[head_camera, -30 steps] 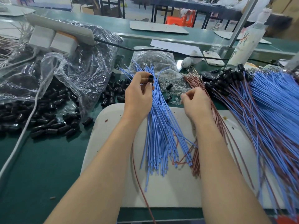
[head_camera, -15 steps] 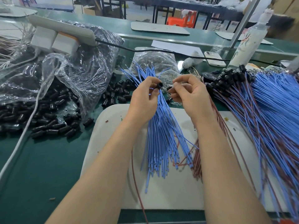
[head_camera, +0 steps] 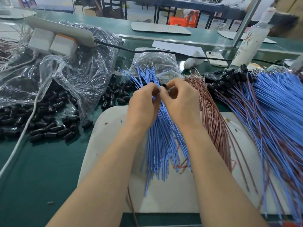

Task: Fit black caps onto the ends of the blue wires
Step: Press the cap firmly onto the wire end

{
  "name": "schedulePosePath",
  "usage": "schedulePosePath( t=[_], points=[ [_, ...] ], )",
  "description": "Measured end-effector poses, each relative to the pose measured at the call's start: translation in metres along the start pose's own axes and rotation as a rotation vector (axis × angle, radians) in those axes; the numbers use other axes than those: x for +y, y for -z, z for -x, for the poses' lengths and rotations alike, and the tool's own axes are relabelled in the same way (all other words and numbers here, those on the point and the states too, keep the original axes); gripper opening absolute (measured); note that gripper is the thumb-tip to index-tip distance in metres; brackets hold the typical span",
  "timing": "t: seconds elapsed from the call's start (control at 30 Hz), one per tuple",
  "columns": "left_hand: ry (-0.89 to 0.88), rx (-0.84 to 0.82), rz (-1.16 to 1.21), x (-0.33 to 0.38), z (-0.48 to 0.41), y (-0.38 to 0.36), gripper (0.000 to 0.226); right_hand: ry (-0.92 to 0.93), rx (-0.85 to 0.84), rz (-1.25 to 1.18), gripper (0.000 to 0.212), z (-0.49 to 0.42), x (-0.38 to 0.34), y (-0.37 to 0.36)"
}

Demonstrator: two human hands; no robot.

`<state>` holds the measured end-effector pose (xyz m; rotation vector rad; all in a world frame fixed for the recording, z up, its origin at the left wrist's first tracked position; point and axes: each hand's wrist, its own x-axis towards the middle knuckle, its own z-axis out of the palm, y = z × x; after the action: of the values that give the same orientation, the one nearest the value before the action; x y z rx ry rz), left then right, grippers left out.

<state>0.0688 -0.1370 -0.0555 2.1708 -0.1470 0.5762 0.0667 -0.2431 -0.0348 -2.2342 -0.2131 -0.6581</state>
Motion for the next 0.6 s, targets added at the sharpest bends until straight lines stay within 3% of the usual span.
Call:
schedulePosePath(
  t=[0.27, 0.43, 0.6],
  points=[
    [0.047, 0.042, 0.079, -0.001, -0.001, -0.001, 0.006, 0.02, -0.039, 0.005, 0.018, 0.001, -0.006, 0.0],
    [0.042, 0.132, 0.158, -0.009, -0.007, 0.005, 0.002, -0.069, -0.12, -0.222, 0.008, -0.001, -0.009, 0.004],
    [-0.011, 0.188, 0.153, -0.011, -0.009, 0.005, 0.003, -0.081, -0.098, -0.392, 0.019, -0.003, -0.012, 0.008]
  ],
)
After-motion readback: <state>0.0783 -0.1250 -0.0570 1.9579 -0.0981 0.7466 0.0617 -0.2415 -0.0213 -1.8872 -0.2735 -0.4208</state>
